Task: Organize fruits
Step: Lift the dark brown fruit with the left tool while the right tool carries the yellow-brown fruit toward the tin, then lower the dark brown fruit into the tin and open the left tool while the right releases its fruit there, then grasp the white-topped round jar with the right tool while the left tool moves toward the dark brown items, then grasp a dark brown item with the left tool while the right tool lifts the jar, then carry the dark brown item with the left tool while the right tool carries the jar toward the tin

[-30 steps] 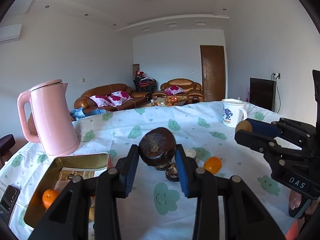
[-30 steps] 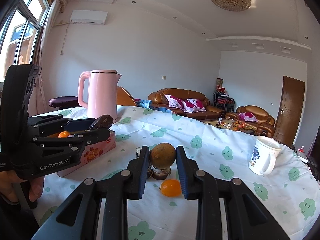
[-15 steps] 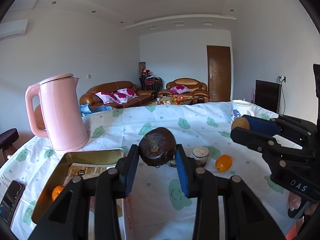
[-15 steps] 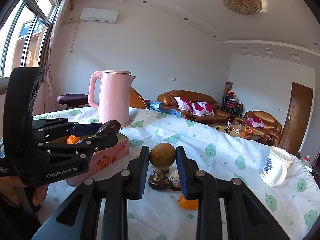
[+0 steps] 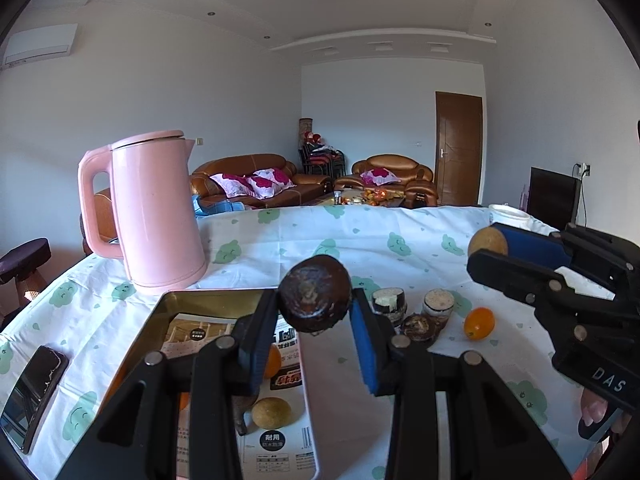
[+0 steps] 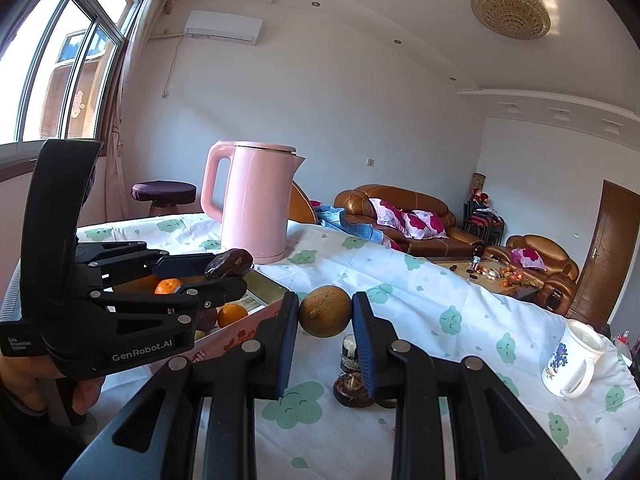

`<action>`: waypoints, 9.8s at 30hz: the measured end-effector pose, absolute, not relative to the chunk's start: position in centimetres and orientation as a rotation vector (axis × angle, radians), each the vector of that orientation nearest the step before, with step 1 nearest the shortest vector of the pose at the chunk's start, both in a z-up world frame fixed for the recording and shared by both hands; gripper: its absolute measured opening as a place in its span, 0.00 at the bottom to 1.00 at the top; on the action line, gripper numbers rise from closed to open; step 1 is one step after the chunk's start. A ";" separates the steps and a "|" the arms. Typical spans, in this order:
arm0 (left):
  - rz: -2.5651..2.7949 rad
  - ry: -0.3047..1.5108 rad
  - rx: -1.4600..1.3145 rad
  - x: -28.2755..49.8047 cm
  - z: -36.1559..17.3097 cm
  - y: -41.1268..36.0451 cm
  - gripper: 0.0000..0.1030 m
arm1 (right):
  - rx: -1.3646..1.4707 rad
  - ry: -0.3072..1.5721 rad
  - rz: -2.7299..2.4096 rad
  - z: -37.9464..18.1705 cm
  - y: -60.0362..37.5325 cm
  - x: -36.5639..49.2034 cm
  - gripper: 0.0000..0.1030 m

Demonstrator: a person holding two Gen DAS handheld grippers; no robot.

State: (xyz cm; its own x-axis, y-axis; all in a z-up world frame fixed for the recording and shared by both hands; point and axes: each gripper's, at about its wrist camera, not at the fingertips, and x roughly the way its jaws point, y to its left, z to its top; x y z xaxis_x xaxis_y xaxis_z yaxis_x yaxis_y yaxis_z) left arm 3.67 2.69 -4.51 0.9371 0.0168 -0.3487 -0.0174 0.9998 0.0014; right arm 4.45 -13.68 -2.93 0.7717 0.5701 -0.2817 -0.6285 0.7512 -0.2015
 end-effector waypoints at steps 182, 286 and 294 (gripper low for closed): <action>-0.190 0.778 0.026 15.3 -9.2 -6.0 0.36 | -0.106 0.505 0.421 -6.3 -21.8 15.9 0.39; -0.039 0.421 0.022 8.2 -5.7 -3.2 0.44 | -0.129 0.273 0.495 -4.7 -21.7 8.8 0.39; -0.020 0.413 0.022 7.5 -5.6 -2.2 0.44 | -0.151 0.273 0.515 -4.7 -20.4 8.4 0.39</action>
